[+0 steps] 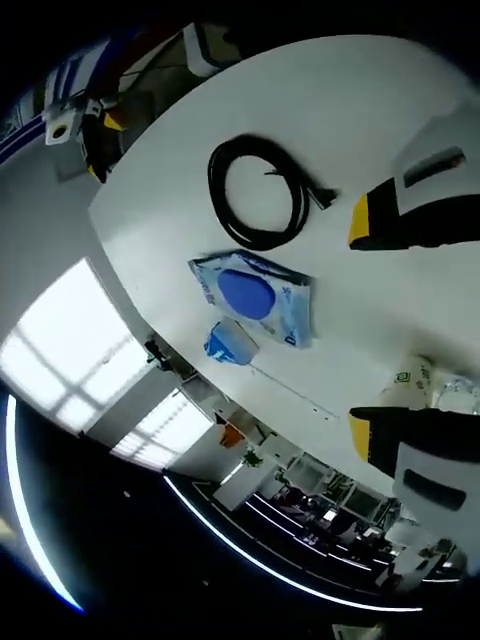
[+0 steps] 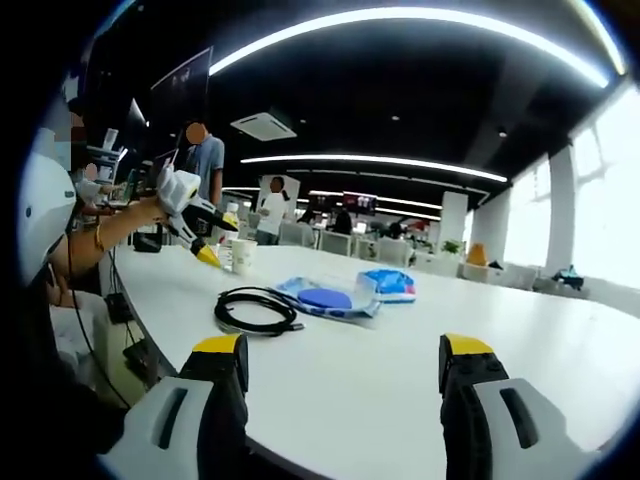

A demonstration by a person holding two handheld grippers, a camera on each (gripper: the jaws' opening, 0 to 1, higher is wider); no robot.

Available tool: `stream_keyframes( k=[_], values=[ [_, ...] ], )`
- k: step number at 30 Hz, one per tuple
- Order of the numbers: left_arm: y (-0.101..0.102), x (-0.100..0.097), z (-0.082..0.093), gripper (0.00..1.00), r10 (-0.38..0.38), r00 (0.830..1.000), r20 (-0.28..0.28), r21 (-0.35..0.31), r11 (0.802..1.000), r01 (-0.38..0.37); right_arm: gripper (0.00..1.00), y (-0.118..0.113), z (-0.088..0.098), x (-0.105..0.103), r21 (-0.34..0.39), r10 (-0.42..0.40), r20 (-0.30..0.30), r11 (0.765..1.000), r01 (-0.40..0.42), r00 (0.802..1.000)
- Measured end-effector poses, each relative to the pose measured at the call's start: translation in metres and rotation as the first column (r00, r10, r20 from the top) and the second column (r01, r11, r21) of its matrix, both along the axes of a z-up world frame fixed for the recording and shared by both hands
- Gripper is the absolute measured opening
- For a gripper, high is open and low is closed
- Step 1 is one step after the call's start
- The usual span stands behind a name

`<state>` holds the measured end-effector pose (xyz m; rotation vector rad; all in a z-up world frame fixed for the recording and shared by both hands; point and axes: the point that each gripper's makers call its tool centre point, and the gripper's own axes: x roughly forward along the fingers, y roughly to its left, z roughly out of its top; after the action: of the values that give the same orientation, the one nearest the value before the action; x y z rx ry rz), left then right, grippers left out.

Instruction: Arrange the tabletop items into an orderly group along one side of the table until the central work area is clear of visible clutter.

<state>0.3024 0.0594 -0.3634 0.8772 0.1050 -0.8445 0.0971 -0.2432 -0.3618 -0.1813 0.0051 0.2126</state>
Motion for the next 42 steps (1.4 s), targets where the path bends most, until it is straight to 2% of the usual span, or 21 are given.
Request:
stream_keyframes(
  k=[2, 6, 12, 20, 26, 37, 42],
  values=[
    [-0.002, 0.0, 0.002, 0.63, 0.004, 1.0, 0.013, -0.023, 1.0, -0.004, 0.82, 0.003, 0.009, -0.001, 0.004, 0.018, 0.04, 1.0, -0.018, 0.999],
    [-0.006, -0.004, -0.002, 0.63, -0.007, 1.0, 0.009, -0.039, 0.999, 0.008, 0.84, 0.004, 0.018, 0.0, 0.003, 0.024, 0.072, 1.0, -0.024, 0.997],
    [-0.007, -0.007, -0.005, 0.63, 0.004, 1.0, 0.029, -0.063, 0.998, -0.003, 0.84, 0.0, 0.011, 0.008, -0.036, 0.003, 0.034, 0.999, -0.002, 0.999],
    [-0.006, -0.007, -0.007, 0.62, 0.024, 0.996, 0.083, -0.026, 0.999, -0.022, 0.82, -0.003, 0.008, 0.017, -0.077, -0.011, 0.03, 0.997, 0.013, 0.999],
    [-0.007, -0.01, -0.011, 0.61, 0.019, 0.996, 0.092, -0.007, 1.0, -0.019, 0.76, -0.003, 0.014, 0.029, -0.126, 0.009, 0.045, 0.992, -0.003, 0.999],
    [-0.016, -0.006, -0.016, 0.58, 0.027, 0.992, 0.123, 0.006, 1.0, -0.028, 0.7, 0.005, 0.007, 0.05, -0.216, 0.057, 0.007, 0.975, -0.054, 0.998],
    [-0.019, -0.004, -0.022, 0.57, 0.036, 0.994, 0.105, 0.008, 0.999, -0.037, 0.68, 0.004, 0.012, 0.057, -0.216, 0.074, 0.025, 0.974, -0.067, 0.997]
  ],
)
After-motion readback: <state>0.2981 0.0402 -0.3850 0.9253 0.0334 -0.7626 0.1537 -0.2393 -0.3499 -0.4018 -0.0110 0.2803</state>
